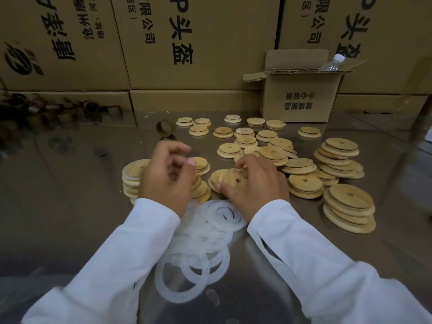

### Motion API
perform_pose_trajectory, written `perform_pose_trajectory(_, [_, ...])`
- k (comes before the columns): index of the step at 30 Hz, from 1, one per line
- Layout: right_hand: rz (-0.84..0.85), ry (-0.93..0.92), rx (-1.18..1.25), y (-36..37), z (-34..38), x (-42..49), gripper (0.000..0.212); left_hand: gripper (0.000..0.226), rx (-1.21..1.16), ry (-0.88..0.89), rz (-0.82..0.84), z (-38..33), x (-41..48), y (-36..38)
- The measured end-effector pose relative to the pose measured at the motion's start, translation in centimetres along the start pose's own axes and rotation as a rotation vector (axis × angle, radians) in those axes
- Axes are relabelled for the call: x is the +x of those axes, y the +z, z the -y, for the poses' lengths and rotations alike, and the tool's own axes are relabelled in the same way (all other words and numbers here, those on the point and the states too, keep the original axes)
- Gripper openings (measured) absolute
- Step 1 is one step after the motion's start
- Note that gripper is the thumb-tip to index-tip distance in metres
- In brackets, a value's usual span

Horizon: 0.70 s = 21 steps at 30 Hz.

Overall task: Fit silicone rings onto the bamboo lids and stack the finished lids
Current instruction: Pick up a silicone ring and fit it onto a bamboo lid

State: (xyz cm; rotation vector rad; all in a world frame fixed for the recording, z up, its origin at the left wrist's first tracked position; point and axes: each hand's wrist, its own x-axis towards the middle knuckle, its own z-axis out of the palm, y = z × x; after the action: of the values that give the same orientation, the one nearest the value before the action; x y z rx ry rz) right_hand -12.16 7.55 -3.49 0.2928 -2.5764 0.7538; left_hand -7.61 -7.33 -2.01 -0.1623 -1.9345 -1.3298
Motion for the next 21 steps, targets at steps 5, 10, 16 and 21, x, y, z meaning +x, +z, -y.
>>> perform_pose_trajectory(5, [0.086, 0.124, 0.066, 0.2, -0.4, 0.1, 0.054, 0.025, 0.033, -0.092, 0.299, 0.7, -0.5, 0.6])
perform_pose_trajectory(10, [-0.062, 0.008, 0.218, -0.4, 0.1, 0.0, 0.061, 0.017, 0.018, -0.137, 0.27, 0.7, -0.4, 0.6])
perform_pose_trajectory(16, [-0.168, -0.526, 0.172, -0.9, 2.5, -1.9, 0.058, 0.014, -0.011, -0.167, 0.296, 0.8, -0.2, 0.4])
perform_pose_trajectory(21, [0.028, -0.469, 0.226, -1.7, 2.6, -1.8, 0.083, 0.011, 0.045, -0.122, 0.271, 1.4, 0.0, 0.2])
